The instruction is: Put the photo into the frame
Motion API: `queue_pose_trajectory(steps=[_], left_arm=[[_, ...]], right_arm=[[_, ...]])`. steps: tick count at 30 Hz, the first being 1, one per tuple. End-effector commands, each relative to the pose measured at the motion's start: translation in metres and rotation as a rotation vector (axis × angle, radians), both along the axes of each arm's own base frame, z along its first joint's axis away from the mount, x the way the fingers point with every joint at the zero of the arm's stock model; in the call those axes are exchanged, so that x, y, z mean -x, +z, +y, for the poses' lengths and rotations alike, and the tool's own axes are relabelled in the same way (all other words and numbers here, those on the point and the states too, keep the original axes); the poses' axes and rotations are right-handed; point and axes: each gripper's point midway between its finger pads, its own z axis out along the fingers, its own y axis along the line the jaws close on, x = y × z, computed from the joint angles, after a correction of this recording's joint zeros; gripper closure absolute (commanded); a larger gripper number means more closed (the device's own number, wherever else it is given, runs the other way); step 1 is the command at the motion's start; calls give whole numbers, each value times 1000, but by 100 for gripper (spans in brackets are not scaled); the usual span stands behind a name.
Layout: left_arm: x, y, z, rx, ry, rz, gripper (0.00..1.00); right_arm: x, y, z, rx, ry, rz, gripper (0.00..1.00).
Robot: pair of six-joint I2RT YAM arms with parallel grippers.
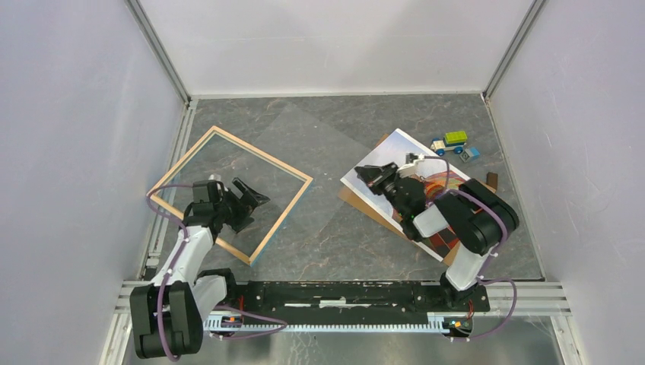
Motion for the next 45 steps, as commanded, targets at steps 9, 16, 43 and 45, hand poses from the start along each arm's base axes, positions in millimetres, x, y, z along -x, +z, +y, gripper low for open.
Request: queue_pose_trajectory(steps=[9, 16, 43, 45], left_arm=[[-6, -2, -52, -59, -197, -37, 0], [0, -5, -100, -32, -357, -44, 0], [-5, 49, -109, -304, -449, -126, 0], [-9, 44, -110, -291, -415, -132, 0]], right_arm=[[8, 29, -67, 139, -26, -185, 100], [17, 38, -71, 124, 1, -253, 100], [16, 34, -74, 67, 134, -234, 100], [16, 36, -72, 67, 151, -243, 100]])
